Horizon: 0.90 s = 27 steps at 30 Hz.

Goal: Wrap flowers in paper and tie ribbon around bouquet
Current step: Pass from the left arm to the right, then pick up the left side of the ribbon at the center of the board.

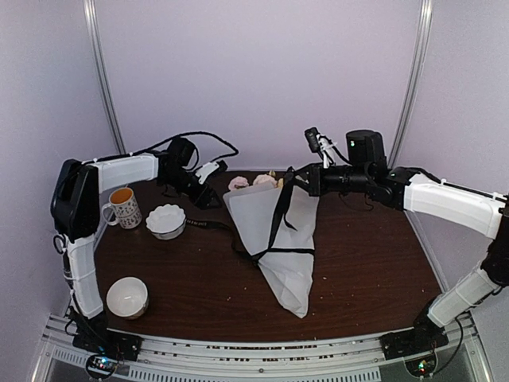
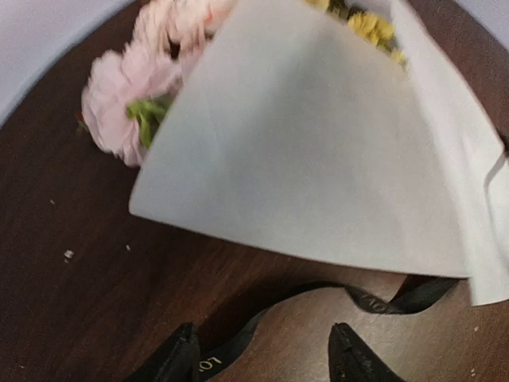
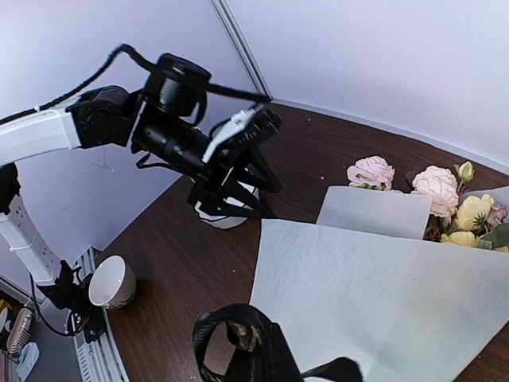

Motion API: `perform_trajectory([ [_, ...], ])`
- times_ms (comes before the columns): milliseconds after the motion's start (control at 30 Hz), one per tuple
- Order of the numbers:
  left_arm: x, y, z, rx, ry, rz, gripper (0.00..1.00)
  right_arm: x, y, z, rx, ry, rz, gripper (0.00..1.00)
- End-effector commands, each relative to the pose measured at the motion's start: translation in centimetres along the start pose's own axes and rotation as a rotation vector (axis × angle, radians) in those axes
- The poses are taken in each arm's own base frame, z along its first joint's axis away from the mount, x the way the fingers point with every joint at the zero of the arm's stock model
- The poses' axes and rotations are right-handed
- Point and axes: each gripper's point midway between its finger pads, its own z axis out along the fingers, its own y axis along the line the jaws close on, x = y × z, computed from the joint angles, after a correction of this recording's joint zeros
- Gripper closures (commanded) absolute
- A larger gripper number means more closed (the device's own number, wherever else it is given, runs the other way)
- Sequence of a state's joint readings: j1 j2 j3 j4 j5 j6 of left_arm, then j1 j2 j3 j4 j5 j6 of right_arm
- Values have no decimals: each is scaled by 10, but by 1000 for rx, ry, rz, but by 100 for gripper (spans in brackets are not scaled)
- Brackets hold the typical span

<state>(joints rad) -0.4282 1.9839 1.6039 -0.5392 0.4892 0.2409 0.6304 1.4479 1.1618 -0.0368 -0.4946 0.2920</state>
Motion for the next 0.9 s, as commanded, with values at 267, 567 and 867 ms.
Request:
perform_trajectory([
  [267,83,15,47,-30,382,10,22,21,-10,3,34,69,-4,100],
  [567,102,19,65,-63,444,-6,29,19,-10,2,35,62,2,100],
  [867,106,21,75,-79,460,-20,92,20,-8,-1,28,55,8,100],
])
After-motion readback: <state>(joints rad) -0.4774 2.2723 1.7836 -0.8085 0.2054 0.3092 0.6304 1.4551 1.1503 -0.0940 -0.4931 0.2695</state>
